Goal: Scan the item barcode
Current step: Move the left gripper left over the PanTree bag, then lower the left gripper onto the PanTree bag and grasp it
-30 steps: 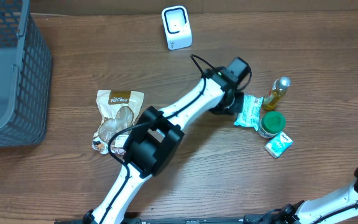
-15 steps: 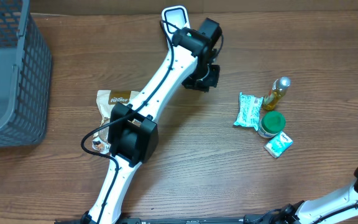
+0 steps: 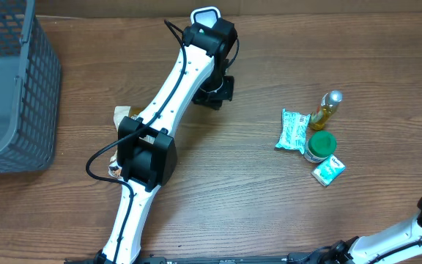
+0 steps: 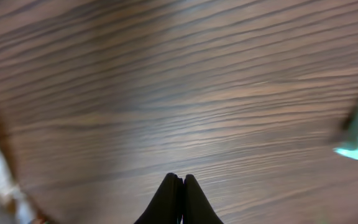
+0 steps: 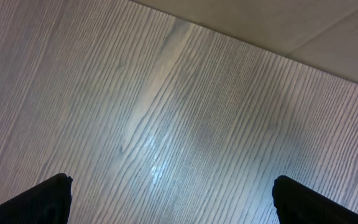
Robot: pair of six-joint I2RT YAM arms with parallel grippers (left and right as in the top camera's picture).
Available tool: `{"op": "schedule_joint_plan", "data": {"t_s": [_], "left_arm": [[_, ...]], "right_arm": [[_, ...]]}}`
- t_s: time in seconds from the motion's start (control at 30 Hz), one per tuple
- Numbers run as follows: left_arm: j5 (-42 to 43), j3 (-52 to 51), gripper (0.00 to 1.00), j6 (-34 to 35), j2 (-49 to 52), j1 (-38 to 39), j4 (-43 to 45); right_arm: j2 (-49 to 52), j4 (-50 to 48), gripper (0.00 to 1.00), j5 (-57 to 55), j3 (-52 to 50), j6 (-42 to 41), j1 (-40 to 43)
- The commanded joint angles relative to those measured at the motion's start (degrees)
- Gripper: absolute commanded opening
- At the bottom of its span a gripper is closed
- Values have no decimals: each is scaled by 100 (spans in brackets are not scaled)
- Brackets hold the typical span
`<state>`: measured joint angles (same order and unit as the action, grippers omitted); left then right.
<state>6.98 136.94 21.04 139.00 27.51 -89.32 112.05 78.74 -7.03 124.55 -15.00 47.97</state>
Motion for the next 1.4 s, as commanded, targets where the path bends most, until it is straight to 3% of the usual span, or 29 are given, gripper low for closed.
{"op": "schedule_joint_plan", "data": {"t_s": [0.0,0.23,0.5,0.9,1.13,1.37], "left_arm": [[-734,133,5,232,-125,-24,-140],[-1126,133,4,295,-509,-90,-297],[-2385,125,4,660,-1187,-92,-752],[-2756,111,4,323,-2041,-179,-752],[-2570,111,4,-48,-2367,-844,-750],[-1182,-133,4,-446,-2385,-1867,-752]], "right_arm": [[-81,-20,100,-37,55,2,4],[-81,-20,100,-37,55,2,4],[-81,-20,100,-37,55,2,4],[-81,-20,100,-37,55,2,4],[-81,-20,100,-37,55,2,4],[-81,-20,100,-37,55,2,4]]}}
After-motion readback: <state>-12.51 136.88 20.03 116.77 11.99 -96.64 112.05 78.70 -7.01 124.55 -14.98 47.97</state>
